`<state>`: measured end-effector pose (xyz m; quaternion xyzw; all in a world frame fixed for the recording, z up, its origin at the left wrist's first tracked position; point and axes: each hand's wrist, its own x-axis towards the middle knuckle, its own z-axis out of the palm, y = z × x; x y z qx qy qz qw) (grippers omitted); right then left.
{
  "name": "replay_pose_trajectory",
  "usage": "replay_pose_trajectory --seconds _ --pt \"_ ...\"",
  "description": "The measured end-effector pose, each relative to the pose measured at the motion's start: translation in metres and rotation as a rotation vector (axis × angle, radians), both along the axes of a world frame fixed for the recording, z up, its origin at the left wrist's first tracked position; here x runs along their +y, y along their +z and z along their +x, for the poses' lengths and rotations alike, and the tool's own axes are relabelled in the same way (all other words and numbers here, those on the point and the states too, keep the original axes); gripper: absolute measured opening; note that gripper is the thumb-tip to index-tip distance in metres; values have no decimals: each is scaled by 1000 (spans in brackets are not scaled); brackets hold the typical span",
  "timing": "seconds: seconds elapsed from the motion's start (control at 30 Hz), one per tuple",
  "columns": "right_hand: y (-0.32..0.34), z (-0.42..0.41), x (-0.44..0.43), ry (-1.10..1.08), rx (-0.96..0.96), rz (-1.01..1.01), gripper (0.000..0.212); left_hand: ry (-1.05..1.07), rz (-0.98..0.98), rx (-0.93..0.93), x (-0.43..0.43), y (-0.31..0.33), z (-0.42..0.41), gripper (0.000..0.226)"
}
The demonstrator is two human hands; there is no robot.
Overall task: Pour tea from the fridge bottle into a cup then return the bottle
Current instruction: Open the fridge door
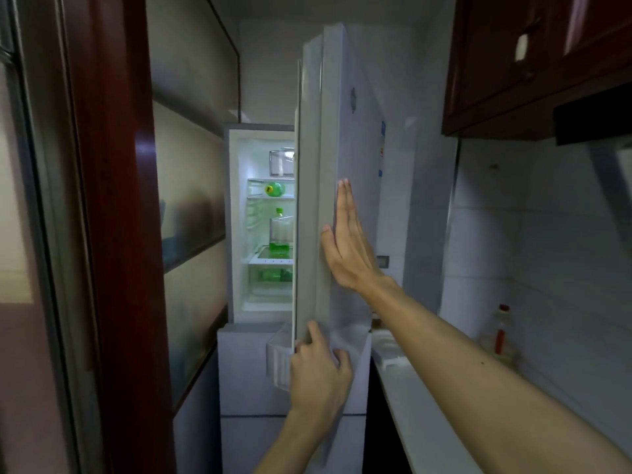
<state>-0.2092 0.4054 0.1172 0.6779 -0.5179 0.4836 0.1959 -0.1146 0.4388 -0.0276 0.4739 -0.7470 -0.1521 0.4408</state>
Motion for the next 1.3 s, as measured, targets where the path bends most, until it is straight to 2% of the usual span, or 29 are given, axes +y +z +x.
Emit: replay_pose_trajectory --seconds 0.2,0.3,0.63,0.83,1.0,1.3 --pt "2 -35 42 -37 -45 13 73 2 -186 -344 30 8 -24 46" --pt "1 -54 65 -56 -75 27 75 15 -250 -411 43 11 -37 48" --pt "3 -116 135 -297 -104 50 75 -295 -216 -342 91 15 -108 48" --pt "8 -157 158 -379 -208 70 74 -453 -184 -273 107 15 -146 71" --pt "10 -185 166 -439 -224 113 76 -446 -181 -247 109 9 -177 92" --pt "8 -211 162 -535 -260 131 87 -492 -193 -156 109 2 -209 98"
